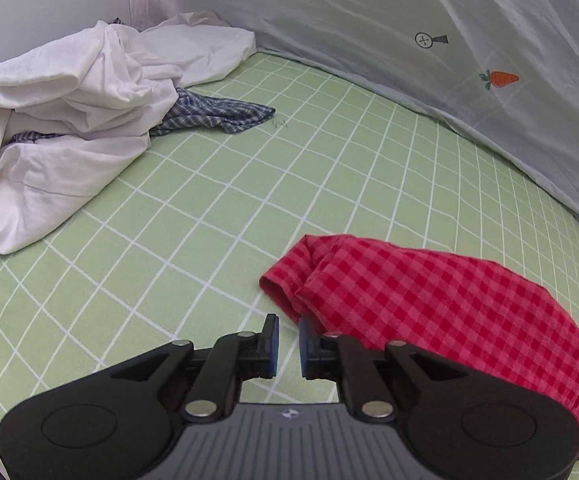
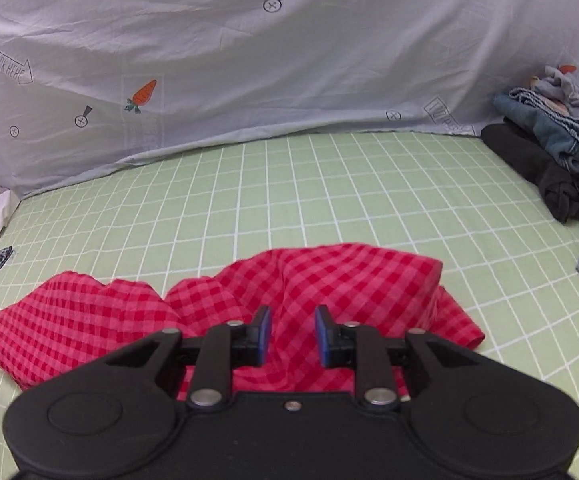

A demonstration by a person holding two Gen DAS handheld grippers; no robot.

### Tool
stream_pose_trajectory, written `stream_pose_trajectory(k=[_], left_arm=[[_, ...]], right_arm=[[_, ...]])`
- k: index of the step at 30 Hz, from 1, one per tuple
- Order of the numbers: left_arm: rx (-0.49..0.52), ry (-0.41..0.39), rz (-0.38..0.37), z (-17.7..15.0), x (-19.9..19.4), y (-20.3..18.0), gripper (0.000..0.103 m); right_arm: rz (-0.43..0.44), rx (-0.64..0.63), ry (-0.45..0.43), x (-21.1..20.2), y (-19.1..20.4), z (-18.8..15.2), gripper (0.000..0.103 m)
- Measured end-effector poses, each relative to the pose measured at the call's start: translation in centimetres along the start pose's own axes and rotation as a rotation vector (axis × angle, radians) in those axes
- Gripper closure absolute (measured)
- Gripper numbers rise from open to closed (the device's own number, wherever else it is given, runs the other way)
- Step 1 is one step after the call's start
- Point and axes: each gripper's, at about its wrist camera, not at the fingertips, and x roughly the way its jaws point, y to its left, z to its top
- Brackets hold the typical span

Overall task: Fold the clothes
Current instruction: 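Grasp the waistband with both tools and lift it up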

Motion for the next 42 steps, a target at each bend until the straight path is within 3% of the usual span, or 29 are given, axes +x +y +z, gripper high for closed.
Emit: stream_pose_trajectory(k=[3, 6, 8, 11, 13, 14, 15, 17, 18, 19, 25, 27, 30, 33, 35, 37, 38, 39, 40, 41, 42], left_arm=[[0.049, -0.041, -0.057, 1.8, -0.2, -1.8, 0.076], [0.127, -0.059, -0.102, 3.2, 0.4, -4.3, 0.058], [0.190, -0.047, -0.121, 3.5, 1.6, -6.2, 0.043], [0.243, 0.033, -0.116, 3.2, 4.0, -8.6, 0.031], [0.251, 0.085, -0.107, 2.8, 5.4, -9.6, 0.031], [0.248, 0.101, -0.107, 2.5, 5.9, -9.7, 0.033], [0.242, 0.114, -0.108, 2.2, 6.3, -9.8, 0.035], [0.232, 0.138, -0.111, 1.6, 6.8, -9.9, 0.063], [0.226, 0.149, -0.118, 1.5, 6.9, -9.7, 0.089], [0.219, 0.159, -0.128, 1.4, 6.8, -9.6, 0.102], [0.208, 0.034, -0.168, 1.7, 2.1, -8.1, 0.102], [0.201, 0.041, -0.174, 1.0, 1.3, -7.3, 0.102], [0.193, 0.069, -0.175, -0.2, 0.6, -6.2, 0.102], [0.197, 0.184, -0.140, -2.6, 2.2, -5.2, 0.102], [0.198, 0.234, -0.124, -3.6, 2.7, -4.6, 0.102], [0.192, 0.251, -0.124, -4.0, 2.6, -4.2, 0.100], [0.189, 0.234, -0.139, -3.8, 2.1, -4.1, 0.099], [0.186, 0.208, -0.159, -3.4, 1.4, -4.0, 0.099], [0.182, 0.181, -0.179, -3.0, 0.7, -3.9, 0.094], [0.183, 0.150, -0.196, -2.4, -0.1, -4.0, 0.086], [0.186, 0.118, -0.212, -1.8, -0.8, -4.1, 0.082]], right_arm=[[0.010, -0.042, -0.039, 0.5, 0.4, 2.0, 0.065], [0.013, -0.081, -0.028, 2.8, 1.0, 3.5, 0.055], [0.013, -0.107, 0.029, 5.0, 1.4, 4.0, 0.053], [0.027, -0.129, 0.126, 7.5, 1.9, 3.7, 0.050], [0.029, -0.125, 0.168, 8.3, 2.1, 3.1, 0.052], [0.024, -0.118, 0.181, 8.5, 2.2, 2.8, 0.063], [0.023, -0.113, 0.190, 8.6, 2.2, 2.5, 0.085], [0.024, -0.115, 0.193, 8.4, 2.3, 2.1, 0.099], [0.023, -0.114, 0.175, 7.9, 2.2, 2.1, 0.101], [0.019, -0.113, 0.153, 7.2, 2.1, 2.2, 0.101], [-0.022, -0.106, 0.002, 0.9, 1.1, 2.7, 0.102], [-0.036, -0.113, -0.011, -1.2, 0.7, 2.2, 0.102], [-0.053, -0.143, 0.039, -2.0, 0.5, 0.3, 0.102], [-0.049, -0.113, 0.205, 0.1, -0.3, -2.7, 0.102], [-0.054, -0.073, 0.263, 0.8, -1.1, -3.6, 0.102], [-0.055, -0.065, 0.233, 0.4, -1.3, -3.2, 0.100], [-0.051, -0.068, 0.205, 0.0, -1.2, -2.8, 0.097], [-0.047, -0.071, 0.176, -0.4, -1.1, -2.3, 0.087], [-0.044, -0.074, 0.147, -0.7, -1.0, -1.9, 0.081], [-0.053, -0.084, 0.108, -1.2, -0.7, -1.5, 0.068], [-0.059, -0.095, 0.079, -1.4, -0.5, -1.2, 0.064]])
